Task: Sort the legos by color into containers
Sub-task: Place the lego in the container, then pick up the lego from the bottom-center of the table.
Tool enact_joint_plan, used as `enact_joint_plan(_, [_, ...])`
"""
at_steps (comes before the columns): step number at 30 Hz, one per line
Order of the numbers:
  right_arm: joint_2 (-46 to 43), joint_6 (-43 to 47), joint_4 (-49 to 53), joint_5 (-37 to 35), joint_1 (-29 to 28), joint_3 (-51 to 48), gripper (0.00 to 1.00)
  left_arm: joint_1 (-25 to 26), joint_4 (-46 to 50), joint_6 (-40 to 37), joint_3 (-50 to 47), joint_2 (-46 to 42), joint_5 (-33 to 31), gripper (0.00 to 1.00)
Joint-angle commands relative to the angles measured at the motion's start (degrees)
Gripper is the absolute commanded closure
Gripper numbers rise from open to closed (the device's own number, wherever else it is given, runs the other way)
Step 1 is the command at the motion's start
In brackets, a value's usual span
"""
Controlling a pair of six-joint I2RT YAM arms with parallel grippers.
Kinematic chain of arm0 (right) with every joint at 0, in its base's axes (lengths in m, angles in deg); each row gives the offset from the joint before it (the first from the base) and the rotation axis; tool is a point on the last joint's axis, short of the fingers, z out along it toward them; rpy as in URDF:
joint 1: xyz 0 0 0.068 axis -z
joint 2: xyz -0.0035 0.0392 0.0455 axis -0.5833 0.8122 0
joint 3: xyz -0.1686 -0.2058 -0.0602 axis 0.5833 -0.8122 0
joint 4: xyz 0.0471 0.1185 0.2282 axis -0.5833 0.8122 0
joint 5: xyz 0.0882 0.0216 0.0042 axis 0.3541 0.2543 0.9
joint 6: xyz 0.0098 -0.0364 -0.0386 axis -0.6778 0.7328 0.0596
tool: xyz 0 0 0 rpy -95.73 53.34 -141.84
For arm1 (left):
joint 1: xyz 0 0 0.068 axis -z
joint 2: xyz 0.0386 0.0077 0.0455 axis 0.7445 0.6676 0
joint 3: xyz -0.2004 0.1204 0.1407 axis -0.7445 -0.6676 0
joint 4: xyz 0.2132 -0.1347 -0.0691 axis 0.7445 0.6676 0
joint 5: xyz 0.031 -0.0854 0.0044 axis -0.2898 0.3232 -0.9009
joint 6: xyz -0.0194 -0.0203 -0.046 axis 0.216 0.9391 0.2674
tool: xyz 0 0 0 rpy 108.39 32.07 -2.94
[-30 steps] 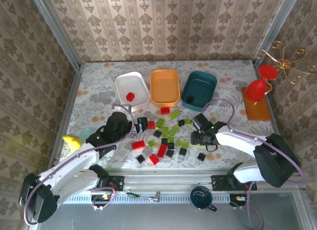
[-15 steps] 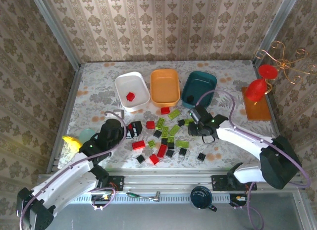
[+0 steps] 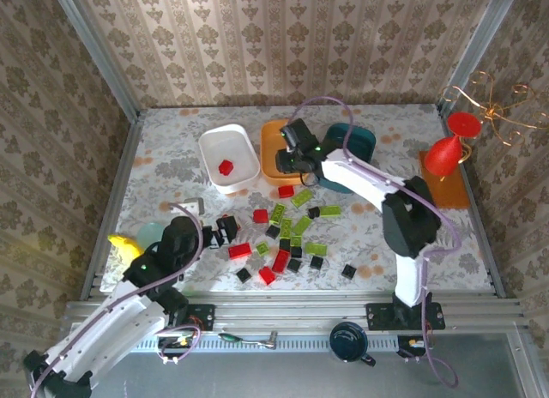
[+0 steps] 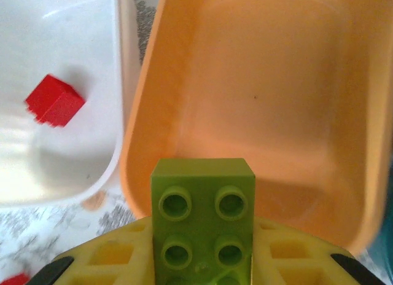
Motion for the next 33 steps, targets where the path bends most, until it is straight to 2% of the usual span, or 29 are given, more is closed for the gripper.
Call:
enact_joint_plan(1, [5.1, 1.7, 3.6, -2.3, 1.3, 7.2, 0.74, 0.1, 4.6, 1.8, -1.1, -2.1, -1.2, 0.0])
enact_joint_plan(7, [15.8, 1.7, 9.3, -1.6, 2.5, 19.9, 0.72, 0.0, 6.2, 2.2, -1.4, -2.2, -1.6, 0.0])
enact_joint_plan(12, [21.9, 1.0, 12.9, -1.8, 3.7, 28.7, 0.65, 0.0, 6.1, 2.0, -1.3, -1.6, -1.7, 0.0])
enact_joint_plan(14, [23.9, 1.0, 14.5, -1.3, 4.3, 32.2, 0.59, 0.0, 6.2, 1.9, -1.2, -1.5, -1.7, 0.0])
enact_joint_plan(17, [25.9, 1.2, 17.6, -0.6, 4.8, 37.4, 0.38, 0.0, 6.2, 2.1, -1.2, -1.1, -1.4, 0.0])
enact_joint_plan(20, [23.9, 2.0, 18.8, -0.9, 4.7, 37.7, 0.31, 0.0, 6.2, 2.2, -1.1, -1.1, -0.9, 0.0])
enact_joint_plan(24, [14.2, 1.6, 15.7, -1.1, 3.8, 26.0, 0.28, 0.0, 5.7, 1.9, -0.6, -0.9, -0.7, 0.0])
enact_joint_plan(33, [-19.8, -7.4, 5.3, -0.4, 1.8, -22.4, 0.25, 0.0, 2.8, 1.4, -1.8, -0.4, -0.8, 0.0])
